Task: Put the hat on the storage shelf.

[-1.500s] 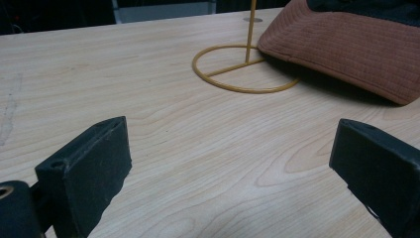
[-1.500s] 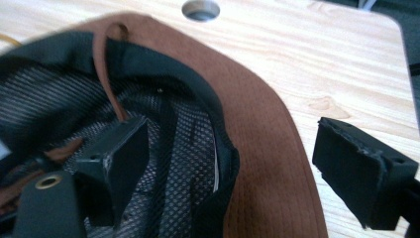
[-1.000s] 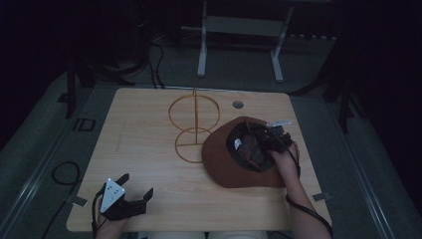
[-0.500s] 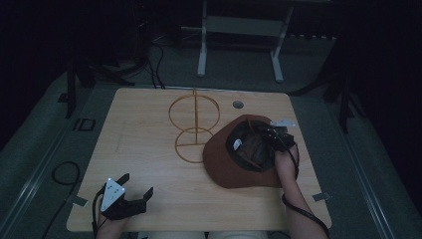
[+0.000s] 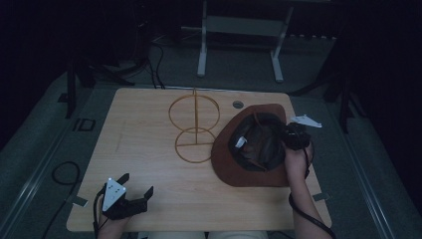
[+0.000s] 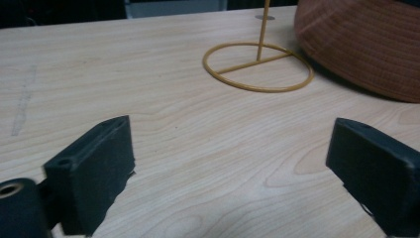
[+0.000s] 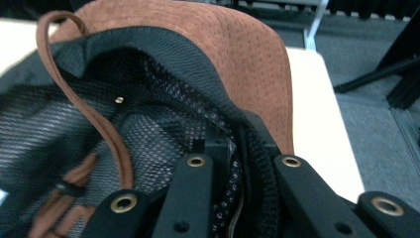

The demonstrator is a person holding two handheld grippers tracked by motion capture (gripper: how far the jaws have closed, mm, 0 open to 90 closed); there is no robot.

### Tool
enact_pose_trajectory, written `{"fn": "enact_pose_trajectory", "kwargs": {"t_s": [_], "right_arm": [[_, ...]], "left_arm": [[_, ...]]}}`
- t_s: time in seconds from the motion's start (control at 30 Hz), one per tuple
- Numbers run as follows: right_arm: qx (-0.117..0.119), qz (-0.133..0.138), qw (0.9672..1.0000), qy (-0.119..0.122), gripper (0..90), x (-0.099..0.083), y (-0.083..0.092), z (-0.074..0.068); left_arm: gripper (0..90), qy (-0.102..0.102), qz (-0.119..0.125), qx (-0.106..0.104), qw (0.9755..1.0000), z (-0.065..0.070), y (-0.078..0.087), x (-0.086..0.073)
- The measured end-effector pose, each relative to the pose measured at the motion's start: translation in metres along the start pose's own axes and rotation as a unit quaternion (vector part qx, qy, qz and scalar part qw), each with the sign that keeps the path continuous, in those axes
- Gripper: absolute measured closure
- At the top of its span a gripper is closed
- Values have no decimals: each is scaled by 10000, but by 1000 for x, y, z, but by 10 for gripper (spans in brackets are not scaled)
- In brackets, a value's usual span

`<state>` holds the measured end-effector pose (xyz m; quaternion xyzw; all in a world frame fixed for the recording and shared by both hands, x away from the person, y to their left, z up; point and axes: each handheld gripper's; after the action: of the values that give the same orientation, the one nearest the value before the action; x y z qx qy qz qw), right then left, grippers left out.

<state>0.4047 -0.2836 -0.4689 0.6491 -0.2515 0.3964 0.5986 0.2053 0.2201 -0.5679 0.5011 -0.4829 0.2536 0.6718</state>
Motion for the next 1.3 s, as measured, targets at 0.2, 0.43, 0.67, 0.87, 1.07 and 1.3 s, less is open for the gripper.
{"fn": "enact_pose_trajectory", "kwargs": {"t_s": [0.2,0.43,0.67,0.87,1.07,1.3], "right_arm": [[151,390,9990,-173,839,10,31,9],[172,714,9969,-270,839,2,57,9],[189,760,9964,-317,839,-5,68,15],[69,891,9956,-274,838,-8,82,19],[77,968,9949,-286,838,-14,90,21],[79,993,9947,-256,838,-17,95,20]], "left_arm": [[63,-21,-82,-201,9998,7,-3,10],[71,-78,-198,-586,9981,25,-16,31],[70,-227,-165,-869,9958,38,-24,63],[70,-506,-102,-1022,9934,59,-34,92],[70,-793,-34,-1280,9886,87,-52,120],[71,-984,-62,-1540,9831,113,-73,145]]}}
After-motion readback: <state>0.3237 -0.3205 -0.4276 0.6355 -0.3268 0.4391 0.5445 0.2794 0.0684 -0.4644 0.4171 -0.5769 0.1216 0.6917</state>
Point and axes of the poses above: each handheld gripper's, and its own axes: y roughly backward along the jaws, x roughly out of its top, z roughly to its right, and after that the axes turned 6 degrees about -z, right-handed
